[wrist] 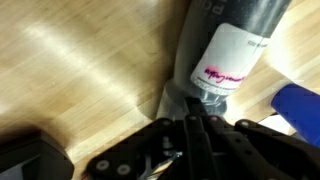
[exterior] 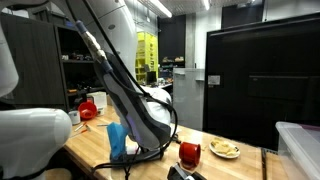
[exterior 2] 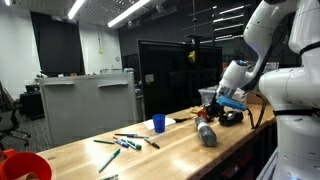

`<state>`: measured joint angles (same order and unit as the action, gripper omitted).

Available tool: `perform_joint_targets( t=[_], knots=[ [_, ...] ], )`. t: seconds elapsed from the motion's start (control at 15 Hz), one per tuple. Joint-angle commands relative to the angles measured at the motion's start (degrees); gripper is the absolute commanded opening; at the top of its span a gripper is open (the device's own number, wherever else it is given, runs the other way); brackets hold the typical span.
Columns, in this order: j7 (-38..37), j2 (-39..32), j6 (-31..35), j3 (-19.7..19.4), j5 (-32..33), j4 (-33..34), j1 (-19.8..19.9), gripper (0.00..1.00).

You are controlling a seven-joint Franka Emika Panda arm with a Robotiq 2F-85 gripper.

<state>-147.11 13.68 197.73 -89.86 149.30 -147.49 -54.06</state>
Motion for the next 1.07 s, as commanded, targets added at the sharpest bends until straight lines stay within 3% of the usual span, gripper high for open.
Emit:
perform_joint_targets(
  t=[0.0,0.33,1.0],
  knots=[
    [0.20,-1.85,1.13,-0.77,0.00,0.79,3.41,0.00],
    [1.32,-2.42,1.11,-0.72,0.02,0.94,6.11,0.00],
    [-2.86,-9.54,0.99,1.78,0.01,-0.14,1.70,0.00]
  ],
)
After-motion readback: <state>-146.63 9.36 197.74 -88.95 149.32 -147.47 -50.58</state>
